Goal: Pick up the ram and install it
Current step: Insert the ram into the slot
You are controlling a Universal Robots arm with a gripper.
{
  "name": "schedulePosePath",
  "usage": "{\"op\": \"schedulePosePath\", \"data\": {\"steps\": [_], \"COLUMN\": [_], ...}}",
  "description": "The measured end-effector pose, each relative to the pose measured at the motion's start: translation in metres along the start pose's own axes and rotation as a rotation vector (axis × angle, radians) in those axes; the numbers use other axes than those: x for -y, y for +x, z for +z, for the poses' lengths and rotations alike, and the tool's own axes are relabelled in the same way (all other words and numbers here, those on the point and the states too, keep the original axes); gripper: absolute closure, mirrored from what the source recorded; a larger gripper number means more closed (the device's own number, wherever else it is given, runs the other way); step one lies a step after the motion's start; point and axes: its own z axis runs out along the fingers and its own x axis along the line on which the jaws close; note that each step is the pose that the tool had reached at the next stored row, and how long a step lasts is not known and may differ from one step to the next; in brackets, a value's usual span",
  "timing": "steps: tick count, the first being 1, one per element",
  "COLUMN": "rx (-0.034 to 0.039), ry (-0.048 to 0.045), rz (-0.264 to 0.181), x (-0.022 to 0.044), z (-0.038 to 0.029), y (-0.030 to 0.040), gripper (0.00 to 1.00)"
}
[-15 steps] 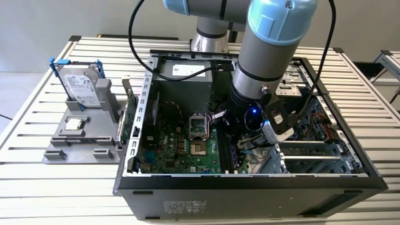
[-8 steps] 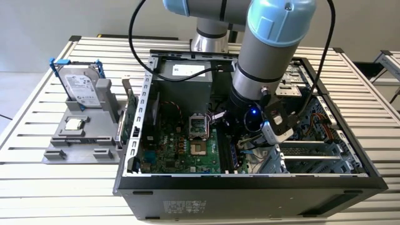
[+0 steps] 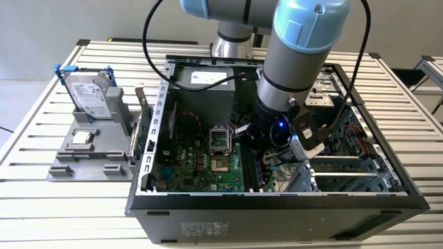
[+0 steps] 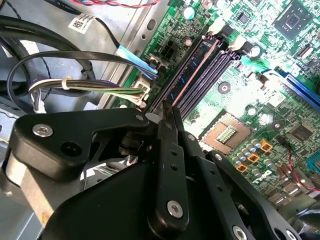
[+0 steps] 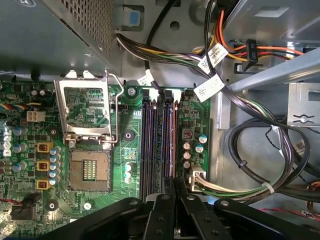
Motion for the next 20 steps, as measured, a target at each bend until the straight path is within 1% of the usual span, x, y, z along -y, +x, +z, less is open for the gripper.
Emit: {"op": "schedulePosePath", "data": {"steps": [8,15,20], "rx": [-0.0002,-0.0031,-0.0032], "ry": [-0.0003,-0.0002,0.0], "rz": [0.0,0.0,0.006], "x": [0.0,0.0,0.0], "z": [0.0001,-0.0006,-0.0007], "y": [-0.0001,-0.0018,-0.0025], "gripper": [1.0,1.0,1.0]}}
